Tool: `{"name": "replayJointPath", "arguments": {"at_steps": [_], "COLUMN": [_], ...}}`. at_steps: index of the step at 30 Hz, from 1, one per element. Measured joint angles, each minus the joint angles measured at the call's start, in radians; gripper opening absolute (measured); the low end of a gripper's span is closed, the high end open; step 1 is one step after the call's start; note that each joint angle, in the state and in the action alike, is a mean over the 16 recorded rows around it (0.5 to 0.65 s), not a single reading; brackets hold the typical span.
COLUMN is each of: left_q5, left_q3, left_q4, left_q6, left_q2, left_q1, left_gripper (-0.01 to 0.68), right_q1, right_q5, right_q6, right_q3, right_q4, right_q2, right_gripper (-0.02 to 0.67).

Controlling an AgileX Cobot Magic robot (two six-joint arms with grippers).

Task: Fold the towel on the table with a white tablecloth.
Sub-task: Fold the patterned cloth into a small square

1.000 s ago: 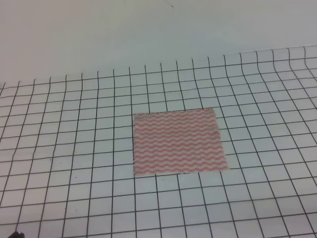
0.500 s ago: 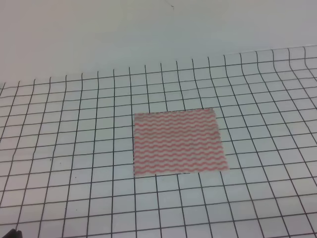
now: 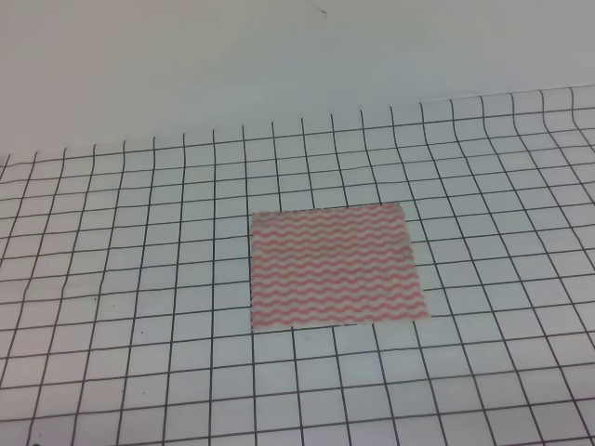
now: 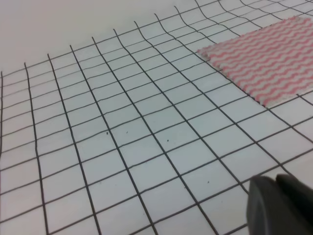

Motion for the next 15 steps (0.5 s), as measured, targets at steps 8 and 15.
{"name": "replayJointPath", "arguments": {"at_steps": [8, 15], "left_q5": [0.007, 0.007], "left_q3": [0.0, 0.0], "left_q4": [0.005, 0.004], "left_q6": [0.0, 0.0], "left_q2": [0.0, 0.0], "left_q1": [0.0, 0.0], "left_gripper": [0.0, 0.0], "right_q1": [0.0, 0.0], "right_q5": [0.002, 0.001], "right_q6": [0.002, 0.002], "right_q3": [-0.002, -0.012], "right_q4": [-0.003, -0.004], "right_q2": [0.001, 0.008], "right_gripper": [-0.002, -0.001]}}
